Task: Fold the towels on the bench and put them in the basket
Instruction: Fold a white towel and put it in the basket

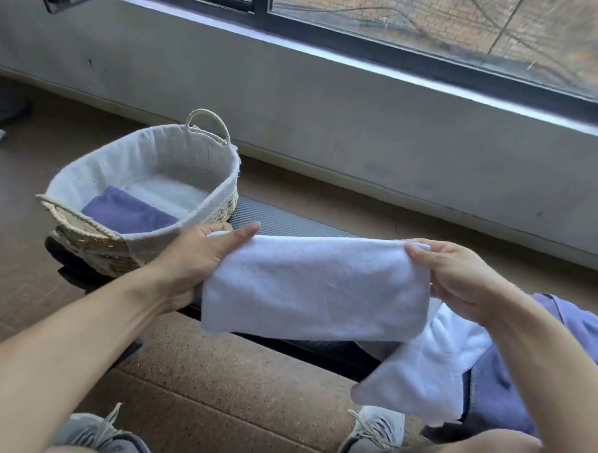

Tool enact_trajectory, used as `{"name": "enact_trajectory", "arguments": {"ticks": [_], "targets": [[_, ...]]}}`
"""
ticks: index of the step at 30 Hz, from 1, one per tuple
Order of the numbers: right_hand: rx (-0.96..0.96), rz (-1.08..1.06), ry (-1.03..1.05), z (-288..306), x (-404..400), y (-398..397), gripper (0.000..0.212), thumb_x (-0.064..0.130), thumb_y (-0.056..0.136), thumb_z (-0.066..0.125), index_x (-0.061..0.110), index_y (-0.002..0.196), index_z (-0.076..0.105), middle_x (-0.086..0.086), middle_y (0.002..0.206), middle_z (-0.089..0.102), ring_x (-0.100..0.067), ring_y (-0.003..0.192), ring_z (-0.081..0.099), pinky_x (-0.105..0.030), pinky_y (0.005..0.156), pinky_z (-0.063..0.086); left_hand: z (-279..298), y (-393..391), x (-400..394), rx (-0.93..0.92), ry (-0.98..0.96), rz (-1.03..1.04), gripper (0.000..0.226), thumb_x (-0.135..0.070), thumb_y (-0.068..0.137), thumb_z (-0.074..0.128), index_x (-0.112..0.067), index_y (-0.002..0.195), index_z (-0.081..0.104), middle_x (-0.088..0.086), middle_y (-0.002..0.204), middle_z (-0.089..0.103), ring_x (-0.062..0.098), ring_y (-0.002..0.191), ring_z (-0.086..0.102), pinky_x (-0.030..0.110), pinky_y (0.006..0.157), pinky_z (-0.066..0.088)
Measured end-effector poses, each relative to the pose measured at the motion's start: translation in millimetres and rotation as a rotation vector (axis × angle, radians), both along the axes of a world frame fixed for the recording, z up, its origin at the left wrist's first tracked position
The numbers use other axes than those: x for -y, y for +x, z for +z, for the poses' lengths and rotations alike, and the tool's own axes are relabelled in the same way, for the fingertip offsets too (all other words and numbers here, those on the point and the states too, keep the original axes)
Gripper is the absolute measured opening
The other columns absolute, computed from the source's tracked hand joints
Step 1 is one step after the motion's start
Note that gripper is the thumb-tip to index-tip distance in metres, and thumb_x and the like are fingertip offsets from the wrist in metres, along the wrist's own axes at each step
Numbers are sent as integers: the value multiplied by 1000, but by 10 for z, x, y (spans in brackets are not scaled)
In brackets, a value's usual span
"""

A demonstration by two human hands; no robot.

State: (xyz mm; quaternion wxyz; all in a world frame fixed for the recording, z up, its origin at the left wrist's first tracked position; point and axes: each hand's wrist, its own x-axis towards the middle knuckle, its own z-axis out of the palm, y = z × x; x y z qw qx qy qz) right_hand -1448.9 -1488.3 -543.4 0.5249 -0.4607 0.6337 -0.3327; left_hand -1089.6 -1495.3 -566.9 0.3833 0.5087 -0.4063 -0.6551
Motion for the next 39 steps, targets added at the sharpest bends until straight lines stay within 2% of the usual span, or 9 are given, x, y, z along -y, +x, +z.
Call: {"name": "enact_trajectory", "arguments": {"ticks": [4,9,13,16,23,27,31,35,39], "targets": [[-247,-51,-86,-126,65,70,26,38,100,58,18,98,75,-9,87,72,-23,77,60,-34,66,44,-118,-41,73,80,3,62,53,-53,61,91,-22,63,48,5,64,53,20,60,50,29,56,37],[-634,-92,-169,-215,119,211,33,48,93,64,17,87,71,3,79,72,-21,76,66,-35,68,52,-283,78,146,297,9,39,29,-19,80,83,-8,91,59,14,88,68,19,70,67,30,53,56],[-799,-30,-113,-171,147,242,55,58,92,60,3,81,57,-8,90,73,-29,75,69,-41,68,59,-462,103,178,708,-119,39,24,-31,91,73,-13,95,58,11,96,67,28,87,66,51,70,62],[-855,89,-37,-149,114,271,59,65,89,58,7,76,52,-2,118,68,-26,79,69,-41,67,59,-405,39,185,827,-158,53,29,-41,92,66,-15,98,55,4,92,64,25,84,63,50,77,58],[-778,126,30,-118,66,359,30,46,93,64,17,87,65,0,99,66,-18,83,66,-32,61,54,-171,-145,55,1304,-434,117,37,-48,92,66,-21,104,44,-4,87,56,25,80,55,36,70,40],[-768,116,2,-113,49,416,30,42,98,59,17,82,58,4,98,54,-10,77,55,-27,54,42,-156,-496,-109,1163,-706,-78,28,-43,100,56,-25,120,55,-3,110,61,20,104,59,38,88,49],[-735,97,-32,-122,68,444,28,40,99,57,17,83,58,2,91,59,-17,79,58,-32,61,43,-461,-857,-209,1140,-610,-530,58,-49,106,30,-32,160,19,-4,169,11,18,157,-1,43,126,4],[-737,67,-92,-60,58,497,30,41,101,54,19,80,50,-1,84,59,-17,73,53,-33,57,37,-763,-932,-215,1320,-592,-653,73,-66,100,11,-31,161,-9,-5,168,-20,18,151,-29,52,122,-14],[-646,32,-145,-23,57,575,21,43,99,55,23,95,62,0,94,70,-22,91,66,-43,83,55,-804,-980,-202,1343,-602,-644,78,-72,97,9,-32,160,-15,-5,167,-23,18,150,-33,54,121,-15]]}}
